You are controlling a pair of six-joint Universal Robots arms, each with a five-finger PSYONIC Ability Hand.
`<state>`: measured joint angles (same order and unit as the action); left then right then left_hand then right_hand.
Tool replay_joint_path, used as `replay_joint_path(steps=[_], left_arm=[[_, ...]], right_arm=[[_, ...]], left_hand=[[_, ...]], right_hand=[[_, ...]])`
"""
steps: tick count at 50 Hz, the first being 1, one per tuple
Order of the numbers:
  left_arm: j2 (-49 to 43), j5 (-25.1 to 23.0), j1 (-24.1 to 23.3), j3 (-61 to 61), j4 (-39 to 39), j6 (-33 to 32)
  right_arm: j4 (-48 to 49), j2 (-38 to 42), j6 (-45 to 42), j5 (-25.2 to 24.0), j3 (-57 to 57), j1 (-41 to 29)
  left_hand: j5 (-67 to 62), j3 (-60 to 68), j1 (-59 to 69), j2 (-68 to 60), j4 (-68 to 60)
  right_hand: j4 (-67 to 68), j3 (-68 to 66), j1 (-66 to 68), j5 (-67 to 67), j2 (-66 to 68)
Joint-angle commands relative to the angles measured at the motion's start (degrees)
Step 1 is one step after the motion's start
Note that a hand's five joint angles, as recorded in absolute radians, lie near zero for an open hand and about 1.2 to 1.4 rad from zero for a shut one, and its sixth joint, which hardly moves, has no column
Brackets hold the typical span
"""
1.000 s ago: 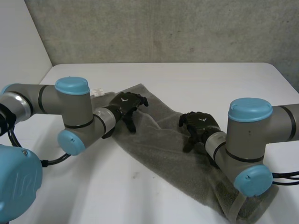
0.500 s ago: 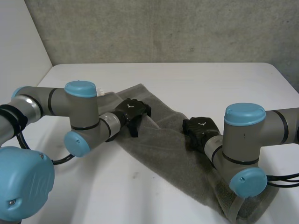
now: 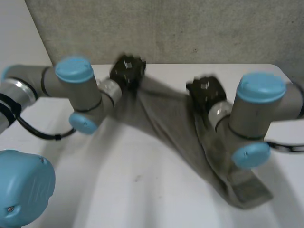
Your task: Fold the towel.
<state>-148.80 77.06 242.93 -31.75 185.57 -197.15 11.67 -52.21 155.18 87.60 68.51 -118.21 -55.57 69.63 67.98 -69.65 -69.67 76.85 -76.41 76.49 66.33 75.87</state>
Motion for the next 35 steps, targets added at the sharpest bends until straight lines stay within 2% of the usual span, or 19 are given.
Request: replay_joint_path(steps=[1,2,4,6,12,14,15,17,18,20,23,25,26,28,30,35], left_arm=[[4.74,10.98,-0.17,8.97,12.51,6.41],[6.75,13.27,-0.17,9.51,14.97,7.99],[6.77,13.29,-0.17,9.51,15.0,8.01],[11.06,16.53,-0.17,8.12,17.02,11.07],[16.26,16.45,-0.52,-0.68,13.42,13.55],[19.59,15.49,-0.52,-10.13,11.05,13.37],[19.6,15.49,-0.52,-10.17,11.04,13.37],[22.05,14.09,-0.79,-21.28,10.25,13.02],[22.07,14.08,-0.79,-21.34,10.25,13.02],[23.9,13.73,-0.88,-32.18,10.34,11.53],[24.53,13.9,-0.96,-37.33,10.25,9.94],[25.05,14.34,-0.96,-47.13,10.16,6.01],[25.05,14.34,-0.96,-47.18,10.16,5.99],[25.84,14.52,-1.05,-55.23,10.16,2.31],[26.28,14.52,-1.31,-58.48,10.25,1.34],[28.73,15.13,-3.86,-64.91,10.08,0.63]], right_arm=[[9.95,-4.04,-7.44,0.03,-14.01,0.35],[13.08,-5.86,-7.44,-0.14,-15.41,0.26],[15.37,-7.45,-7.44,-0.23,-15.59,0.35],[16.8,-8.69,-7.35,-0.32,-15.51,0.26],[13.2,-10.8,-7.44,-0.41,-8.92,-0.62],[11.97,-11.33,-7.44,-0.59,-6.37,-0.62],[11.1,-11.59,-7.53,-0.67,-3.84,-0.62],[10.12,-11.42,-7.88,-0.59,-1.18,-0.8],[9.34,-11.16,-7.97,-0.67,1.34,-0.97],[8.72,-10.89,-7.97,-0.85,3.83,-1.23],[8.02,-8.97,-8.14,-0.85,8.38,-1.23],[7.58,-7.46,-8.14,-0.85,10.42,-1.23],[6.79,-5.9,-8.14,-0.85,12.16,-1.23],[5.55,-4.48,-8.23,-0.76,13.85,-1.23],[3.1,-2.29,-8.14,-0.85,16.56,-1.15],[1.34,-3.06,-7.79,-0.94,19.55,-0.62]], left_hand=[[-14.43,10.37,12.02,-10.35,-10.33],[-14.43,10.37,12.02,-10.35,-10.33],[-14.43,10.37,12.02,-10.35,-10.33],[-14.43,10.37,12.02,-10.35,-10.33],[-14.43,10.37,12.02,-10.35,-10.33],[-14.43,10.37,12.02,-10.35,-10.33],[-14.43,10.37,12.02,-10.35,-10.33],[-14.43,10.37,12.02,-10.35,-10.33],[-14.43,10.37,12.02,-10.35,-10.33],[-14.43,10.37,12.02,-10.35,-10.33],[-14.43,10.37,12.02,-10.35,-10.33],[-14.43,10.37,12.02,-10.35,-10.33],[-14.43,10.37,12.02,-10.35,-10.33],[-14.43,10.37,12.02,-10.35,-10.33],[-14.43,10.37,12.02,-10.35,-10.33],[-14.43,10.37,12.02,-10.35,-10.33]], right_hand=[[3.15,-3.59,3.51,3.67,4.13],[3.15,-3.59,3.51,3.67,4.13],[3.15,-3.59,3.51,3.67,4.13],[3.15,-3.59,3.51,3.67,4.13],[3.15,-3.59,3.51,3.67,4.13],[3.15,-3.59,3.51,3.67,4.13],[3.15,-3.59,3.51,3.67,4.13],[3.15,-3.59,3.51,3.67,4.13],[3.15,-3.59,3.51,3.67,4.13],[3.15,-3.59,3.51,3.67,4.13],[3.15,-3.59,3.51,3.67,4.13],[3.15,-3.59,3.51,3.67,4.13],[3.15,-3.59,3.51,3.67,4.13],[3.15,-3.59,3.51,3.67,4.13],[3.15,-3.59,3.51,3.67,4.13],[3.15,-3.59,3.51,3.67,4.13]])
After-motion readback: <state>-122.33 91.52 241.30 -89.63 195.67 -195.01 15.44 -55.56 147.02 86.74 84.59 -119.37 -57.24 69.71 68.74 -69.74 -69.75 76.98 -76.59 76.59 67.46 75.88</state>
